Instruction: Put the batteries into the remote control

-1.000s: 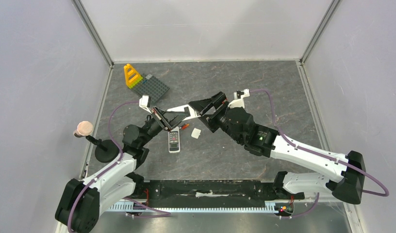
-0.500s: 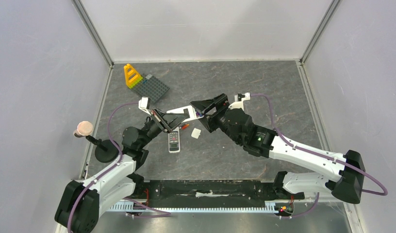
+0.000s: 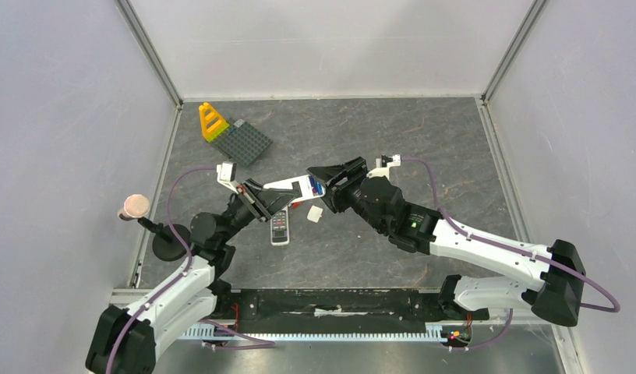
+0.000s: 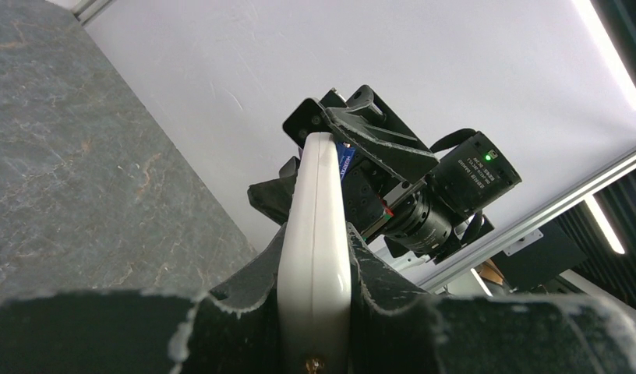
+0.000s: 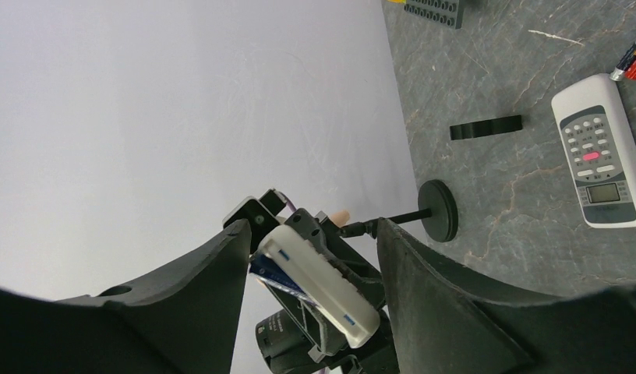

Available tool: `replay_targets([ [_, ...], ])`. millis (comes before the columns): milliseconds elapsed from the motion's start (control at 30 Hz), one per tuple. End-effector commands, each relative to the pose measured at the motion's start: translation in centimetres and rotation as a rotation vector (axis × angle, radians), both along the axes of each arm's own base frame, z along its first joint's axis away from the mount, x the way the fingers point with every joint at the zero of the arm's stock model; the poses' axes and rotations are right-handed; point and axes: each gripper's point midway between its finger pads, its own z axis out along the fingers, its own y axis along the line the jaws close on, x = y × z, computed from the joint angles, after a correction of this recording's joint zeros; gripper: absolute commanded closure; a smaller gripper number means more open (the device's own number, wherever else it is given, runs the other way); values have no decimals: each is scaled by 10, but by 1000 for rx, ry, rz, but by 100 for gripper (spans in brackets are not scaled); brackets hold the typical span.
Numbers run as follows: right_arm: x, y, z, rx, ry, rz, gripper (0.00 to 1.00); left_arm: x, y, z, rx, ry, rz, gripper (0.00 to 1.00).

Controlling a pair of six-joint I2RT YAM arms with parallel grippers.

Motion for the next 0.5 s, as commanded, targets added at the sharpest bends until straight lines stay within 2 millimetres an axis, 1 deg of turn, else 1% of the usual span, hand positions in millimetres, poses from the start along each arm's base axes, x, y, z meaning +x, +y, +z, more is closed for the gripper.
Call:
replay_targets([
  [0, 3, 1, 7, 41, -7, -14, 43, -4, 1, 7, 23, -82, 16, 98],
  [333, 2, 2, 2, 29, -3, -7, 47, 1, 1, 9, 0, -24, 17, 98],
  [467, 2, 2, 0, 9, 5, -4, 47, 5, 1, 15, 0, 27, 20, 98],
])
